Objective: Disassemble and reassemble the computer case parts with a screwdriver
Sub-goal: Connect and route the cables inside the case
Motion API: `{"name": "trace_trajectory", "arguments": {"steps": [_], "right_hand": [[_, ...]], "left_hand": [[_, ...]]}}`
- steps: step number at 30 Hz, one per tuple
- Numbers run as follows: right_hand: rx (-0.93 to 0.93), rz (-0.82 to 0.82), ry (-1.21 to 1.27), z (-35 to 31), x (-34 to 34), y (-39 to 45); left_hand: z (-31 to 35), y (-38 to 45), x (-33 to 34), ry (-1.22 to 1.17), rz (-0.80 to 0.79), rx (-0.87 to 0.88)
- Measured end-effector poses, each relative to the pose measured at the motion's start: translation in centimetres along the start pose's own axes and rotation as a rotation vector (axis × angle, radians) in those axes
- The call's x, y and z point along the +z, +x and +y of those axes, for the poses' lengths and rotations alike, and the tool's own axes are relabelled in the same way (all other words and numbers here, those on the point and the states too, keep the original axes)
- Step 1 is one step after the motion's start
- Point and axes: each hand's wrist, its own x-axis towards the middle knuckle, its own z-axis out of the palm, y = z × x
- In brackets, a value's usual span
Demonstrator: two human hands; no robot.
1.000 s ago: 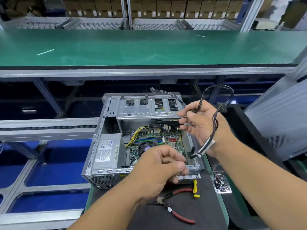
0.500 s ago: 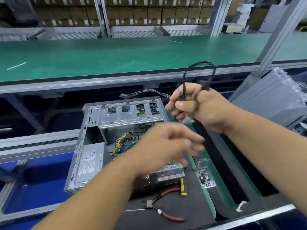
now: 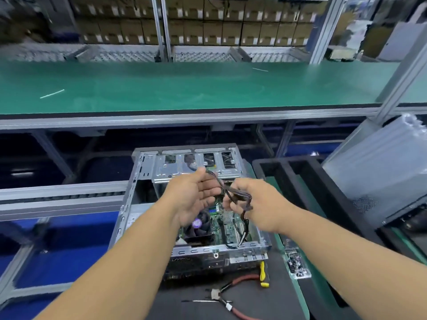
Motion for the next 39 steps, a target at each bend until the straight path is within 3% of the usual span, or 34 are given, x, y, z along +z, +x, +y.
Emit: {"name": "trace_trajectory", "arguments": {"steps": [4,6,9,12,15,27,32,34,37,39], "right_hand": [[0.003,-0.059,-0.265,2.1,1.7,-0.1],[0.074,0.057,-0.386,2.8,2.3,0.3],[0.173,0.157,-0.392,3.2,2.7,1.3],[0.168,0.098,-0.481,3.4,2.9,2.0],[0.156,0.068,-0.39,3.9,3.0,2.0],[-0.114,-0.022,-0.629,4.9,4.1,2.1],[-0.245,0.056,-0.55,5.6,4.0,1.9],[-0.305,0.1,-0.547,5.7,3.9,1.7],[-0.381,0.108,-0.523,5.8,3.8,1.4],[-0.45,0.06,-0.514,5.9,3.6,1.2]], "left_hand": [[-0.7,1.6,0.4,-0.064,0.076,0.002],[-1.1,2.6,0.2,-0.065,0.148,-0.022],[-1.1,3.9,-0.5,-0.114,0.261,-0.01],[-1.1,4.6,-1.0,-0.088,0.297,0.028],[-1.5,5.0,-1.1,-0.083,0.29,0.05],[-2.3,5.4,-0.5,0.06,0.34,0.162],[-2.1,6.0,0.8,0.132,0.526,0.27],[-1.5,6.2,1.2,0.006,0.499,0.216],[-0.3,5.9,1.3,-0.336,0.281,0.004],[0.2,5.6,1.2,-0.393,0.14,-0.107]]}}
